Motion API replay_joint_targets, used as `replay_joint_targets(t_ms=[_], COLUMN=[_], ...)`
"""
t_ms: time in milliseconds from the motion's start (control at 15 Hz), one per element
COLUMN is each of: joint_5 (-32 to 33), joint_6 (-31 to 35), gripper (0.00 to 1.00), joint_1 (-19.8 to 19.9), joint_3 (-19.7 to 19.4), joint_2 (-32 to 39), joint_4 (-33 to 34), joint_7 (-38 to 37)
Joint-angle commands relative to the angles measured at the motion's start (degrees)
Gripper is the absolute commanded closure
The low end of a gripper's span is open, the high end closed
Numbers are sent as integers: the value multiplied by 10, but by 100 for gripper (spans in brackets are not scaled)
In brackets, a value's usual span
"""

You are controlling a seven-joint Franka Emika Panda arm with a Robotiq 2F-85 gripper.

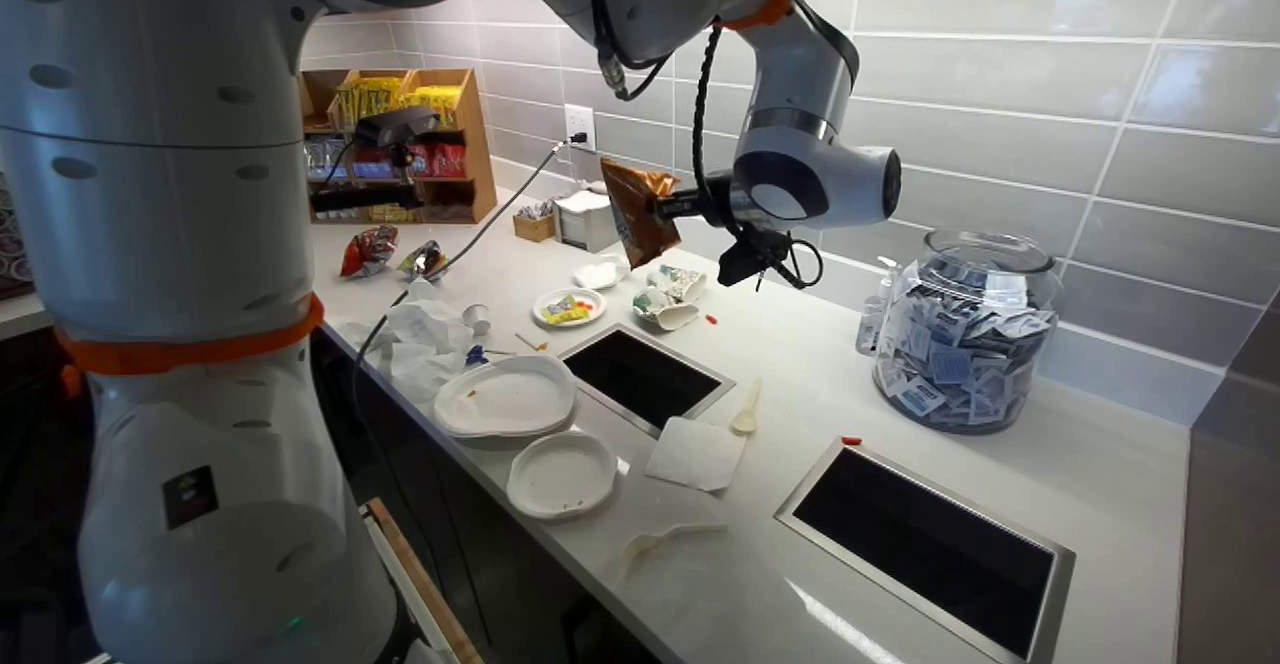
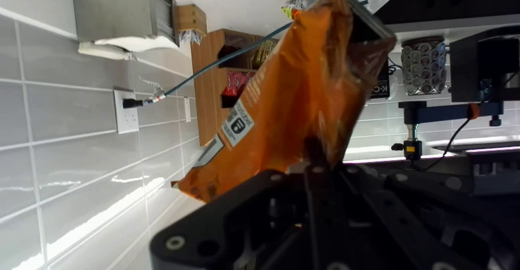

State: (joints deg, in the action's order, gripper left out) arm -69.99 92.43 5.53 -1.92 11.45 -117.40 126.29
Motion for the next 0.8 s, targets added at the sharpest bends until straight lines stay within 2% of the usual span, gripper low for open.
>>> replay_joint_targets(t_ms=[0, 67, 200, 267, 333, 467, 533, 600, 667, 733], joint_5=[-2, 28, -16, -22, 31, 6, 44, 42, 23, 19], joint_6=[-8, 45, -18, -20, 60, 20, 88, 86, 44, 44], gripper=[100, 100, 100, 100, 100, 100, 100, 100, 100, 100], joint_1=[-4, -15, 0, 0, -19, -8, -23, -21, -12, -13], joint_3=[-8, -12, -7, -8, -13, -7, -10, -9, -4, -2], joint_2=[-13, -21, -9, -7, -20, -9, -20, -17, -11, -12], joint_4=[-18, -24, -16, -17, -26, -18, -27, -25, -18, -18], joint_7=[-12, -52, -31, -37, -75, -75, -106, -116, -93, -90])
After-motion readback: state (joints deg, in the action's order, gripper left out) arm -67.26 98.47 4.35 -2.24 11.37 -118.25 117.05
